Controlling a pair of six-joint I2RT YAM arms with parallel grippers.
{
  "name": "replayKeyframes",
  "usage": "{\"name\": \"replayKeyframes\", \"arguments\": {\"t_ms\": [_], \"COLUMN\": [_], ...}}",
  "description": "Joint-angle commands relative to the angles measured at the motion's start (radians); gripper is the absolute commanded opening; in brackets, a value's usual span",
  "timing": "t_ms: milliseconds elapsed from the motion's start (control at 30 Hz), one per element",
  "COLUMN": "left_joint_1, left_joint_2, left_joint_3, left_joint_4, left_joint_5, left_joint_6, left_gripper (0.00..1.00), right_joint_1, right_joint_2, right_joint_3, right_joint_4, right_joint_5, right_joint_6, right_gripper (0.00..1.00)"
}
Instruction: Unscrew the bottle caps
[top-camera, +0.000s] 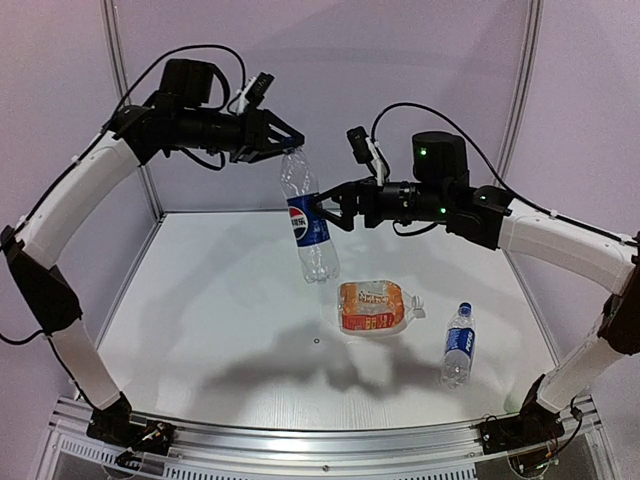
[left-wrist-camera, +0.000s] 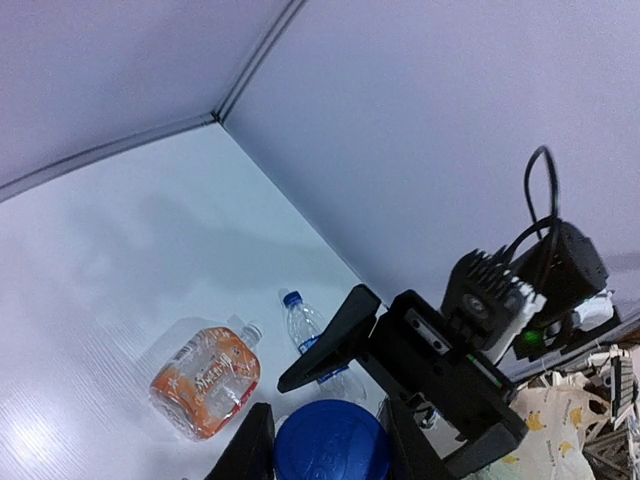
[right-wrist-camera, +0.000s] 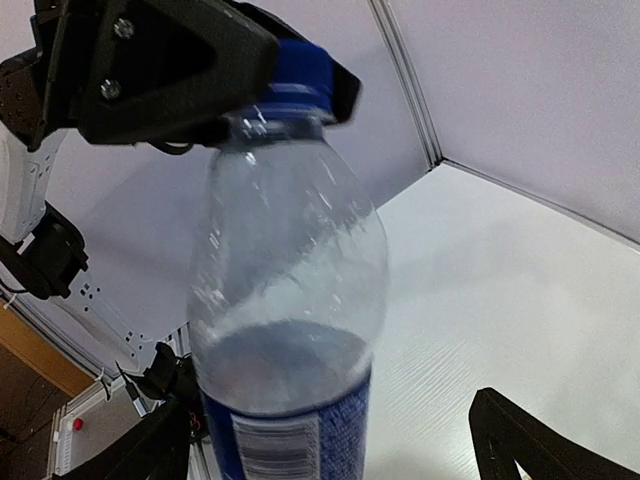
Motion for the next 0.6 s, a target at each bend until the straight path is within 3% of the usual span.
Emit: {"name": "replayKeyframes", "arguments": {"t_ms": [0, 567], "left_joint_1": [0.038, 0.024], "left_joint_2": [-0.103, -0.178], "left_joint_3": [-0.024, -0.082], "left_joint_4": [0.051, 0.088], "left_joint_5": [-0.051, -0.194], "left_joint_6": [-0.051, -0.095], "left_gripper": [0.00, 0.00], "right_joint_1": [0.007, 0.007], "right_joint_2": [0.059, 0.223], "right_joint_3": [0.044, 0.239], "right_joint_4": [0.082, 0.085], "right_joint_5": [-0.013, -0.192], "right_joint_6": [0.016, 0.029], "right_gripper": [0.99, 0.89]}}
